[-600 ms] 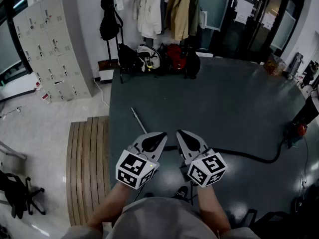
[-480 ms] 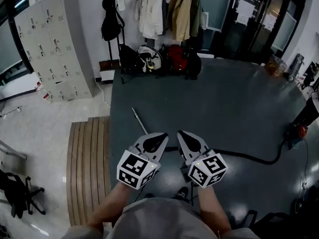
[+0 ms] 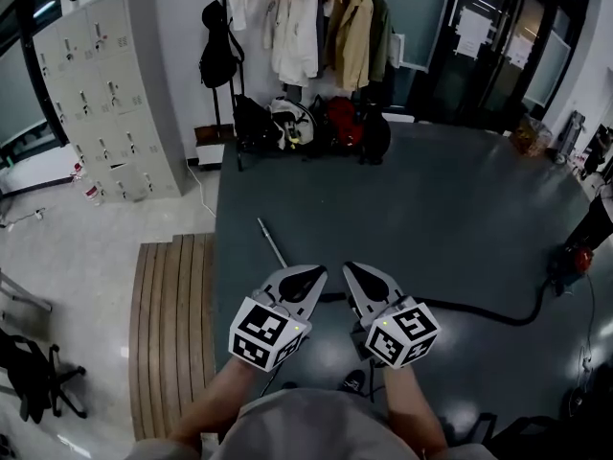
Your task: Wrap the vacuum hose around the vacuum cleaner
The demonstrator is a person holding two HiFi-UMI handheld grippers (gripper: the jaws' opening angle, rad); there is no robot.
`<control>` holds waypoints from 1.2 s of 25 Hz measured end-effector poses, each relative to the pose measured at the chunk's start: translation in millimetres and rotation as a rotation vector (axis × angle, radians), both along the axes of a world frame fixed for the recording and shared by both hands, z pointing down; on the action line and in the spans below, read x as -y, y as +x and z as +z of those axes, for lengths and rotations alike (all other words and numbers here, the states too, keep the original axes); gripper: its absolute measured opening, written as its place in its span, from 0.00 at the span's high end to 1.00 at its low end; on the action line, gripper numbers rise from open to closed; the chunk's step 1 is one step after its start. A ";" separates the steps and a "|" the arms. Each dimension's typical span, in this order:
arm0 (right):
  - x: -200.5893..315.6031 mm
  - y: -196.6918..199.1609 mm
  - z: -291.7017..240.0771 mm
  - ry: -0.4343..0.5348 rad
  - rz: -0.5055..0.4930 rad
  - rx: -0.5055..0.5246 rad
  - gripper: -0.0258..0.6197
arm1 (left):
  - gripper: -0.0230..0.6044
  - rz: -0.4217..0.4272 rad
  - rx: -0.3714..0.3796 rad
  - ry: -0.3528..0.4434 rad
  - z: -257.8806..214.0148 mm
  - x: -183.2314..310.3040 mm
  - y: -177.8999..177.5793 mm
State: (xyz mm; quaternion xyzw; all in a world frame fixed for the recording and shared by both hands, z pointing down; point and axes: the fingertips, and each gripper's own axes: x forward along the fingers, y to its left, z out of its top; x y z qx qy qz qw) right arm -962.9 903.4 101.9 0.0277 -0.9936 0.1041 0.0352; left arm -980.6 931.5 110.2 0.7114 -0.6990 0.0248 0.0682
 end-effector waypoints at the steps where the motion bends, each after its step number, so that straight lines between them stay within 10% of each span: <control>1: -0.9 -1.1 -0.4 0.002 -0.003 -0.001 0.95 | 0.95 0.000 0.000 0.000 0.0 -0.7 -1.3; 30: 100.6 -87.3 37.6 -0.019 0.014 -0.051 0.95 | 0.95 -0.077 0.022 -0.103 43.7 69.5 -105.5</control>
